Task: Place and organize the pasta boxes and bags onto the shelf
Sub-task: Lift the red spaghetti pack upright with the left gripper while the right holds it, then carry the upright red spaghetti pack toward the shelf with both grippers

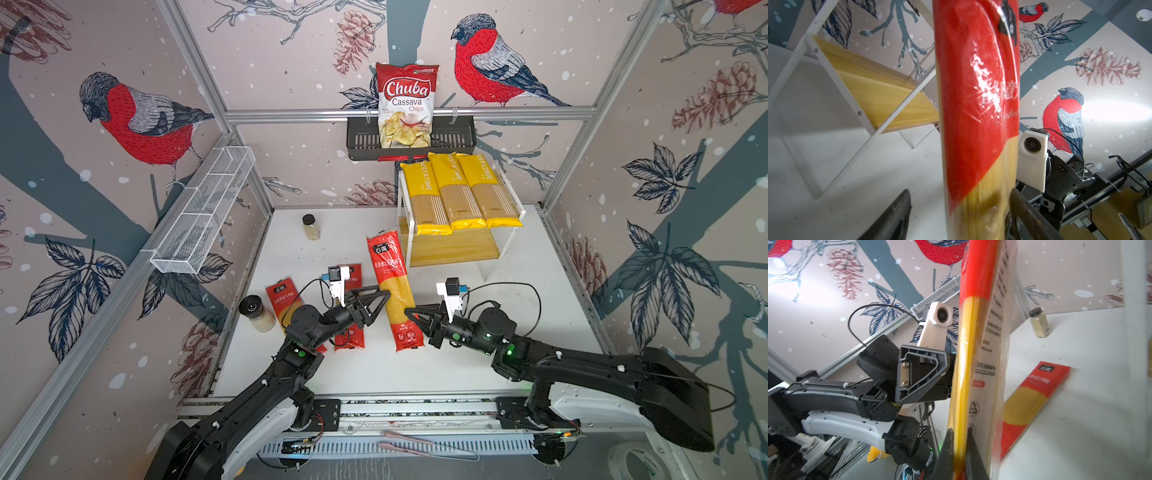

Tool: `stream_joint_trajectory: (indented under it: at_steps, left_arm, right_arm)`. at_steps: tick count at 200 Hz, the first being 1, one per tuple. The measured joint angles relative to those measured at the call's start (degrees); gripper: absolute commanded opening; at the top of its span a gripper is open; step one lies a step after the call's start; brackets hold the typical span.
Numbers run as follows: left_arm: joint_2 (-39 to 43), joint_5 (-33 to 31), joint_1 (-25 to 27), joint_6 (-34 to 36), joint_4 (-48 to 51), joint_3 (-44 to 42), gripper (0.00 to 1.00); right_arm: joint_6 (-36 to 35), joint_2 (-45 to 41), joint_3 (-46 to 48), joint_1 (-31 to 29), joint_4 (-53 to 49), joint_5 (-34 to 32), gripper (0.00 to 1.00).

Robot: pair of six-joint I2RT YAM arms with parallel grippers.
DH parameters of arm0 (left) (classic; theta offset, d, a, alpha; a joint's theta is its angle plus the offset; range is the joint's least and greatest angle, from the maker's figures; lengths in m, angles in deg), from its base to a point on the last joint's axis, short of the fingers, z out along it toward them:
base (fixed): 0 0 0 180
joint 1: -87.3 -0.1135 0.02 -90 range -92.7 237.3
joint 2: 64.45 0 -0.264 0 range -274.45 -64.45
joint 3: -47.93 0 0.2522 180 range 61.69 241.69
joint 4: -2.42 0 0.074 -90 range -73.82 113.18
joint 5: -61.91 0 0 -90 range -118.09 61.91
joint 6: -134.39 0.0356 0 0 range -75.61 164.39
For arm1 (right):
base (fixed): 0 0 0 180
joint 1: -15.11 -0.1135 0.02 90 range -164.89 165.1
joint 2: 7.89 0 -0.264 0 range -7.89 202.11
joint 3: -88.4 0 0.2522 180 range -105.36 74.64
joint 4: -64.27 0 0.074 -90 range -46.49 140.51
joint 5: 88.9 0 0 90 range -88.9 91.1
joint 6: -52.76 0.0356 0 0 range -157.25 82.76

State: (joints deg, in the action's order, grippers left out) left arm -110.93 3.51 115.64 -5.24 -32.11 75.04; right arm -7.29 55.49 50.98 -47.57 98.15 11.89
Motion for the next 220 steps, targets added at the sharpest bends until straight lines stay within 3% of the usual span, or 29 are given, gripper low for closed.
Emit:
stream_joint_trajectory:
  at_steps: [55, 113, 133, 220]
  left_arm:
    - [-3.1, 3.2, 0.1, -1.6, -7.5, 1.1, 0.52]
    - [-6.5, 4.4, 1.3, -2.9, -10.2, 4.2, 0.34]
    - [-7.6, 4.2, 2.0, -2.8, -11.0, 4.7, 0.27]
    - [-8.5, 3.0, 4.5, -1.4, -11.3, 6.5, 0.12]
  right_arm:
    - [0.0, 0.0, 0.2, -0.2, 0.5, 4.0, 0.0]
    - [0.0, -0.2, 1.5, -0.2, 3.3, 3.1, 0.01]
    - [0.0, -0.2, 1.9, -0.1, 3.4, 2.1, 0.05]
    - [1.7, -0.5, 3.9, 0.1, 6.3, 0.9, 0.22]
